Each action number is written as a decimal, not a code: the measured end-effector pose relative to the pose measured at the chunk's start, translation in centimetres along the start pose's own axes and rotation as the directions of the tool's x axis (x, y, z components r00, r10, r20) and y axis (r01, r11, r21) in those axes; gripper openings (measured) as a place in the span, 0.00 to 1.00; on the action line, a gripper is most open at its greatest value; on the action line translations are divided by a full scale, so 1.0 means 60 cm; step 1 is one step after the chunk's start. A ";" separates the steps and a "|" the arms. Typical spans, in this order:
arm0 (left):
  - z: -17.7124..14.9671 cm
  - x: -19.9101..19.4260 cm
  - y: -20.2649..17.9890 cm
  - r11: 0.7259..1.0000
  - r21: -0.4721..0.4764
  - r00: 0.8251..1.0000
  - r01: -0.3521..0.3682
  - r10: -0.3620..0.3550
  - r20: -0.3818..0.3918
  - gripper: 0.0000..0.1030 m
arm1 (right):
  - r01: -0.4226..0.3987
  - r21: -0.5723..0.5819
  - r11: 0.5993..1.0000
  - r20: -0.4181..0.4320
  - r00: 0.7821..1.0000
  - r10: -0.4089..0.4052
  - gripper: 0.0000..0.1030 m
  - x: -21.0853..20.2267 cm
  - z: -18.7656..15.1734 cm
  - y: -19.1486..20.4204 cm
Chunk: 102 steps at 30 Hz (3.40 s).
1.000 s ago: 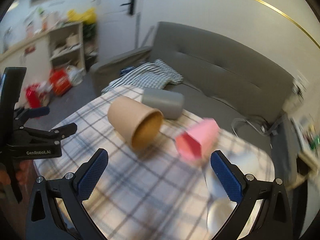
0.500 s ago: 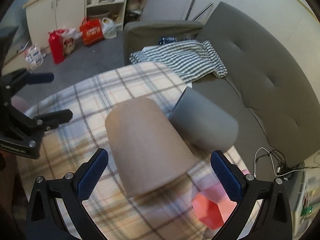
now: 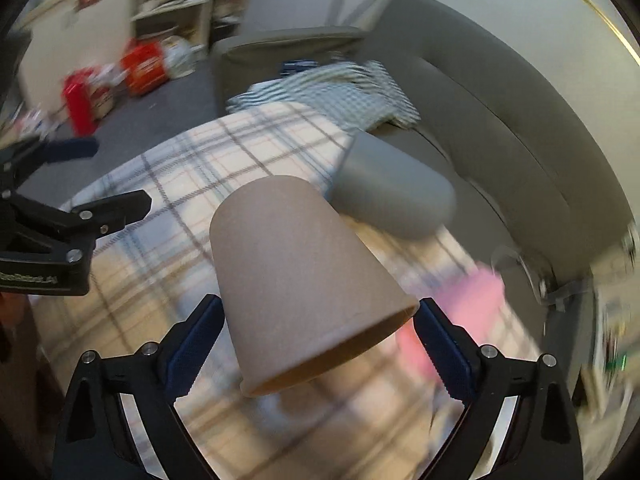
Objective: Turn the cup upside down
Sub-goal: 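Grasp the tan cup's base with the right gripper and lift it, then rotate the held tan cup with the right gripper, bringing it toward the left tool, then grasp the tan cup with the left gripper while the right gripper releases it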
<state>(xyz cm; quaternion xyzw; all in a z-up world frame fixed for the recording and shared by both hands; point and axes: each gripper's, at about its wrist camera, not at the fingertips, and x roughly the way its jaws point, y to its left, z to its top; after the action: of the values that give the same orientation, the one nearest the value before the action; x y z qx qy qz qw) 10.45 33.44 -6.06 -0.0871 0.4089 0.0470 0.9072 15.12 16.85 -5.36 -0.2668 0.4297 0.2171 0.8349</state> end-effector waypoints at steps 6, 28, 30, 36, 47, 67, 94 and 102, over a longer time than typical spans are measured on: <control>-0.016 -0.023 -0.018 0.999 0.041 1.000 -0.004 0.003 0.008 1.00 | 0.099 0.377 0.921 -0.061 0.995 -0.082 0.93 -0.060 -0.093 -0.018; -0.031 -0.103 -0.051 0.995 0.099 0.999 -0.024 0.019 0.051 1.00 | 0.047 0.584 0.810 0.025 0.997 -0.076 0.96 -0.121 -0.151 0.012; -0.025 -0.115 -0.061 0.996 0.087 0.998 -0.015 0.010 0.059 1.00 | 0.036 0.578 0.815 0.067 0.994 -0.091 0.97 -0.146 -0.155 -0.004; -0.009 -0.126 -0.116 0.996 0.085 1.000 0.023 -0.024 0.004 1.00 | 0.050 0.615 0.787 0.140 0.975 -0.170 0.98 -0.204 -0.187 -0.079; -0.006 -0.071 -0.270 0.990 0.121 0.978 0.069 -0.043 -0.203 1.00 | 0.114 0.679 0.725 0.098 0.965 -0.244 0.98 -0.185 -0.262 -0.181; -0.014 0.032 -0.309 0.994 0.058 0.905 0.095 -0.061 -0.422 1.00 | 0.018 0.697 0.717 0.112 0.985 -0.134 0.97 -0.114 -0.278 -0.207; 0.055 0.013 -0.306 0.986 0.122 0.937 0.115 -0.067 -0.342 0.87 | 0.004 0.698 0.716 0.134 0.982 -0.136 0.97 -0.120 -0.279 -0.207; 0.065 0.007 -0.310 0.967 0.254 0.989 -0.027 0.063 -0.137 0.64 | 0.012 0.690 0.724 0.130 0.981 -0.141 0.97 -0.119 -0.276 -0.204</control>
<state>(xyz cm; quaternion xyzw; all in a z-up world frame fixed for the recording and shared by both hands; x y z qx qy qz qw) 16.53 15.97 -1.61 0.0348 0.4778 0.0090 0.8777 8.58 -3.89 -4.33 0.0630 0.3937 0.0305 0.9166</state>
